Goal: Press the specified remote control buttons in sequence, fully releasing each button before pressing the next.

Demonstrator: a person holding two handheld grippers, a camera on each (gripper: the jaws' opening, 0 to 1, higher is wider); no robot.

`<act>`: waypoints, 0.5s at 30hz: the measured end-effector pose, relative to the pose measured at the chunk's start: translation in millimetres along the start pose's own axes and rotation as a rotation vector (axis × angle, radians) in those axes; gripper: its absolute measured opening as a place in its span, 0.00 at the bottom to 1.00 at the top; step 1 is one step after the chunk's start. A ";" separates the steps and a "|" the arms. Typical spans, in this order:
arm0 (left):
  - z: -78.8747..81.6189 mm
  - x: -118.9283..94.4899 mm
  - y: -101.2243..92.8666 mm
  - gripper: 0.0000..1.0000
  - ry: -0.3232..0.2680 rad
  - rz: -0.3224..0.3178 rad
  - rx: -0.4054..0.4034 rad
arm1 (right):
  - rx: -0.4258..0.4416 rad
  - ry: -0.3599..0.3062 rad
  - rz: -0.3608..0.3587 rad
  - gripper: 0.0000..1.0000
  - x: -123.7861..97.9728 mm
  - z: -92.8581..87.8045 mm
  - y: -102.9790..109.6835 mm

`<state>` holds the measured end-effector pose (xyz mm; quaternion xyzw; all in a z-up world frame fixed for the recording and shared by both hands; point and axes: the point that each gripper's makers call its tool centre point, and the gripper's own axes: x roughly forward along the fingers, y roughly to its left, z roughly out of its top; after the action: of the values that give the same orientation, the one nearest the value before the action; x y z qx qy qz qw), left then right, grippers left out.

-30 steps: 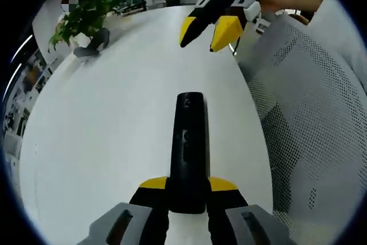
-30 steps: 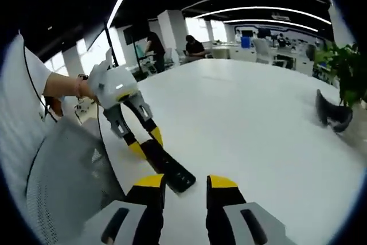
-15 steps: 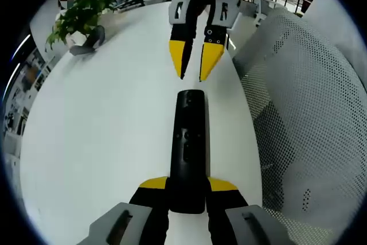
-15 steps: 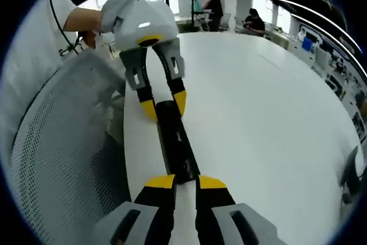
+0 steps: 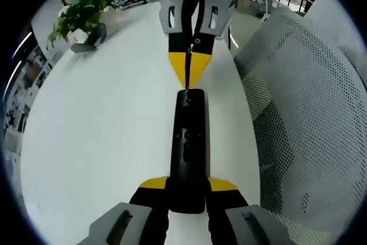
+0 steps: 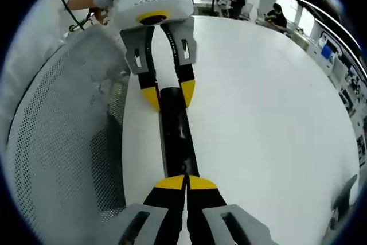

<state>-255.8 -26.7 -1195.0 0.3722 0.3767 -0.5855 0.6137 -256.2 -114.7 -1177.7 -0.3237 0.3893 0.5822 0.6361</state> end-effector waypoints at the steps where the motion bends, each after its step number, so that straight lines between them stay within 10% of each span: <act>1: -0.1 0.0 0.0 0.23 0.000 0.000 -0.001 | -0.018 0.015 0.003 0.00 1.6 -1.1 0.4; 15: 0.1 -0.9 0.5 0.24 -0.025 -0.009 0.000 | -0.090 0.191 0.026 0.00 7.1 -3.9 -0.9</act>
<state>-255.3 -26.3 -1194.2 0.3629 0.3709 -0.5929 0.6158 -255.6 -114.8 -1185.9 -0.4008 0.4260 0.5739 0.5732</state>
